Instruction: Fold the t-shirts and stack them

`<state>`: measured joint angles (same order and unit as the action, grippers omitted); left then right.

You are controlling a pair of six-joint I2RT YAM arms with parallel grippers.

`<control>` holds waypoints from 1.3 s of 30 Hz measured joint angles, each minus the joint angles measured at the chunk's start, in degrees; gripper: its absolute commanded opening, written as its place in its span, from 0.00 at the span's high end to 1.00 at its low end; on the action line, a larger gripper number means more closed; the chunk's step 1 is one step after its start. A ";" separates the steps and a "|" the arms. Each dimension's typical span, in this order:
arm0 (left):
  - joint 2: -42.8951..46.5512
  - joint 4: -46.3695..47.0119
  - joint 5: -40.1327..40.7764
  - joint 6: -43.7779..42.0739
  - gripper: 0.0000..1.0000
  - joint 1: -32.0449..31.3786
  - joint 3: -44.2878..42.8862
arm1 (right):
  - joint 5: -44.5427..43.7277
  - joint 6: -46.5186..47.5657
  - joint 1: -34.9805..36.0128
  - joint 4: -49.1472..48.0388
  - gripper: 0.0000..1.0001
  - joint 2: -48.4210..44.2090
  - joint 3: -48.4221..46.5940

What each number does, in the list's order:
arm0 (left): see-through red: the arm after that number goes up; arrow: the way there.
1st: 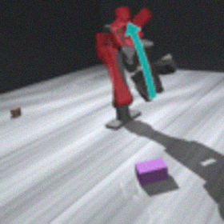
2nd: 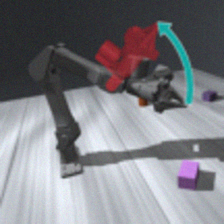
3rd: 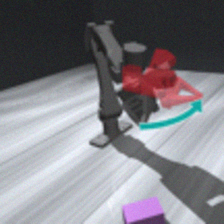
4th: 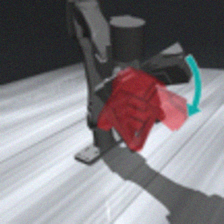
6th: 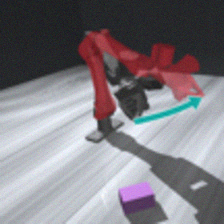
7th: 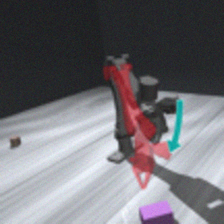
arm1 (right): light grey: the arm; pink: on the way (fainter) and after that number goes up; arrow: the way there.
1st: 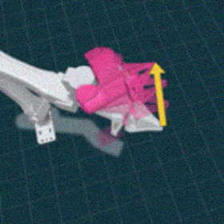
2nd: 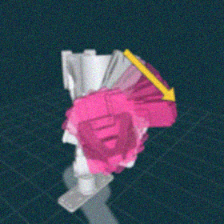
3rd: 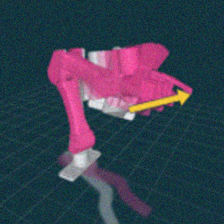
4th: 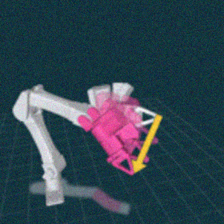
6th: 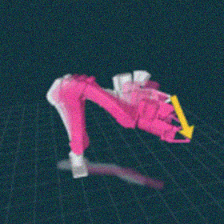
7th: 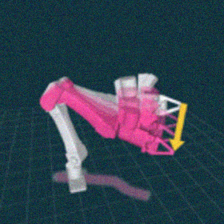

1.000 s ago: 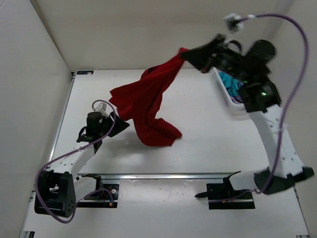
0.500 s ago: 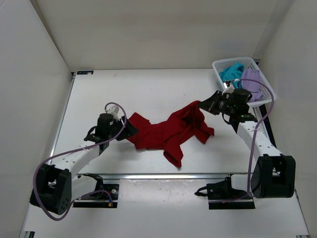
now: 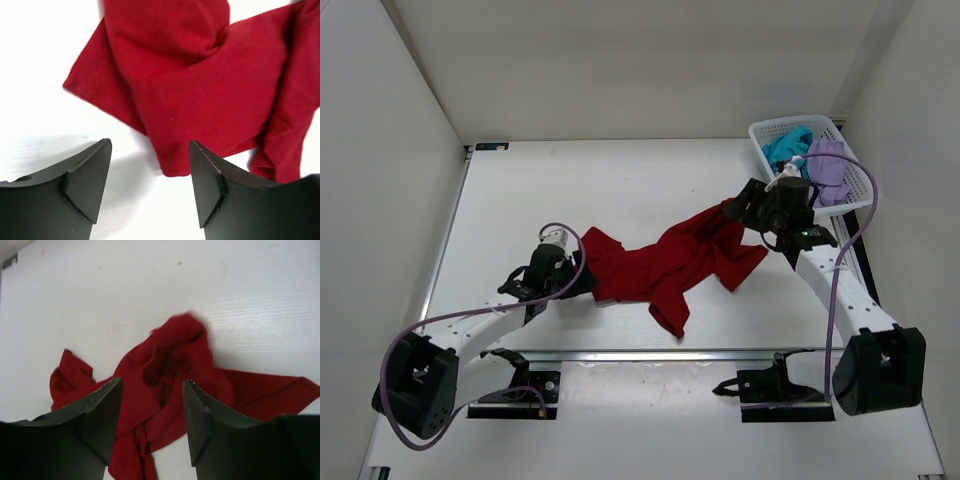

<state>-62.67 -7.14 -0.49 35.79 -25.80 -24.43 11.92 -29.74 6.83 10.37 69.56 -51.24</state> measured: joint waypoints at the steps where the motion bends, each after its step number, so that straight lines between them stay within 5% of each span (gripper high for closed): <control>1: -0.02 -0.22 0.48 -0.02 0.26 -0.22 0.11 | -1.42 0.52 1.77 1.01 0.56 -0.85 0.02; 4: -1.49 -0.07 1.53 -0.15 0.30 -1.18 0.07 | -4.07 2.10 8.39 3.02 0.63 -2.84 1.11; 11: -5.79 1.38 1.90 0.72 0.33 -5.25 0.07 | -7.82 3.63 28.81 10.10 0.52 -1.68 7.85; 17: -6.99 3.13 1.81 1.79 0.34 -7.39 -0.42 | -9.16 2.64 37.97 14.69 0.49 0.74 10.69; 25: -7.02 3.39 1.75 2.64 0.64 -7.85 -0.52 | -9.29 0.02 42.86 15.69 0.47 0.98 12.92; 35: -7.72 3.26 2.10 2.38 0.99 -8.76 -3.43 | -6.10 -1.99 42.51 12.17 0.94 2.62 16.41; 39: -6.86 2.19 2.12 1.90 1.00 -8.70 -4.76 | -4.83 -2.19 41.92 10.05 1.00 1.95 16.41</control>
<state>-69.54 -4.95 1.63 37.69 -34.50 -29.19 7.09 -31.92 48.75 20.43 71.50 -34.83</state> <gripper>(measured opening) 0.110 0.013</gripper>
